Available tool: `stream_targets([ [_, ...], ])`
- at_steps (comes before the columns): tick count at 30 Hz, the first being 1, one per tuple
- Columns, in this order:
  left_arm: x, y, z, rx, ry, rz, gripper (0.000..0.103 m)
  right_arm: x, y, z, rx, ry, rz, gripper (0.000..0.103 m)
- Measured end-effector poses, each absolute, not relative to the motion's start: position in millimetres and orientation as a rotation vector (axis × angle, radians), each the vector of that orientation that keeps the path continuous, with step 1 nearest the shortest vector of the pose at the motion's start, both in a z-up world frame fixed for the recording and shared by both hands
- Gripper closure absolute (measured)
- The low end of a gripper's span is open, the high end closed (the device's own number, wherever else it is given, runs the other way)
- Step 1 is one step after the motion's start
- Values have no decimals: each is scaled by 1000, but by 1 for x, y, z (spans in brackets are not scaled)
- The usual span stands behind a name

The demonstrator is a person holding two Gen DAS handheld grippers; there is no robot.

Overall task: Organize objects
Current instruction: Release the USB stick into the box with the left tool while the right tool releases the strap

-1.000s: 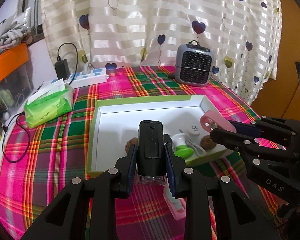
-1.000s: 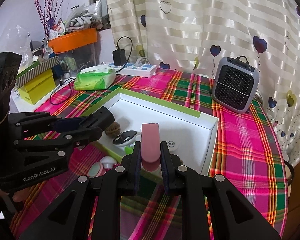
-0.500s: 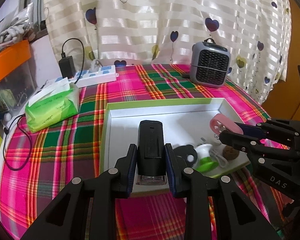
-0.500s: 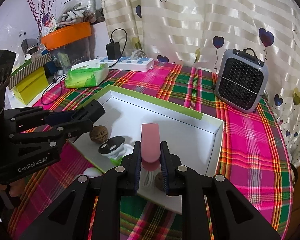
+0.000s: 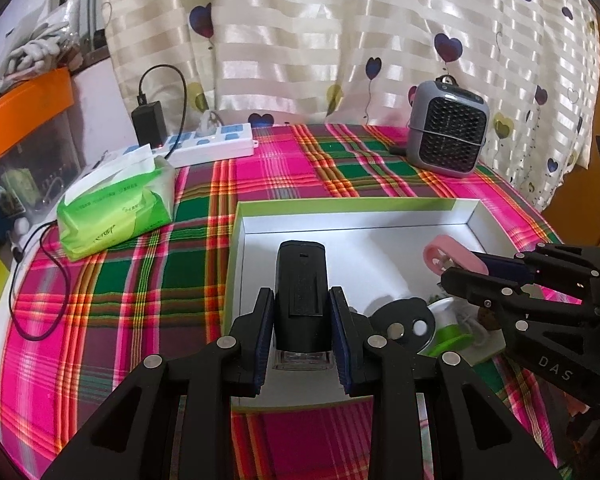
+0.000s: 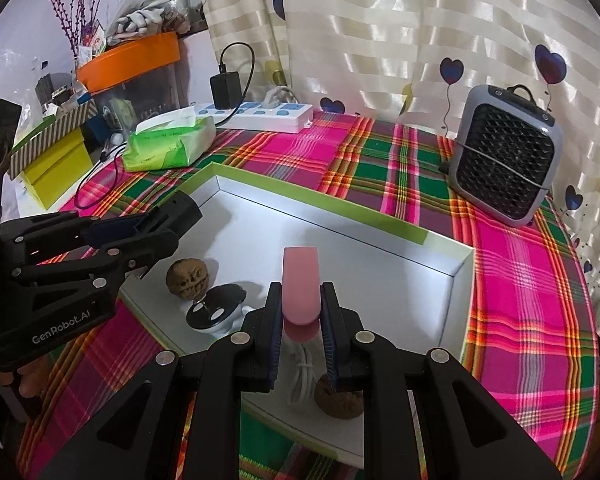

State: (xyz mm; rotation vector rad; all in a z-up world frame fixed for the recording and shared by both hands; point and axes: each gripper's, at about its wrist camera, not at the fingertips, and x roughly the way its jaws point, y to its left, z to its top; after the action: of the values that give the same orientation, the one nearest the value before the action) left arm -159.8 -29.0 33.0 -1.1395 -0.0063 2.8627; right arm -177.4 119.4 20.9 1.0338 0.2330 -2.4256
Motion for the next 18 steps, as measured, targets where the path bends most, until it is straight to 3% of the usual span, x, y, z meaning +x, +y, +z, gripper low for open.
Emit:
stream_targets([
  [18,-172,-33,21,-1207,-29,2825,78,-185,120,14,1065,219,-2406,84],
])
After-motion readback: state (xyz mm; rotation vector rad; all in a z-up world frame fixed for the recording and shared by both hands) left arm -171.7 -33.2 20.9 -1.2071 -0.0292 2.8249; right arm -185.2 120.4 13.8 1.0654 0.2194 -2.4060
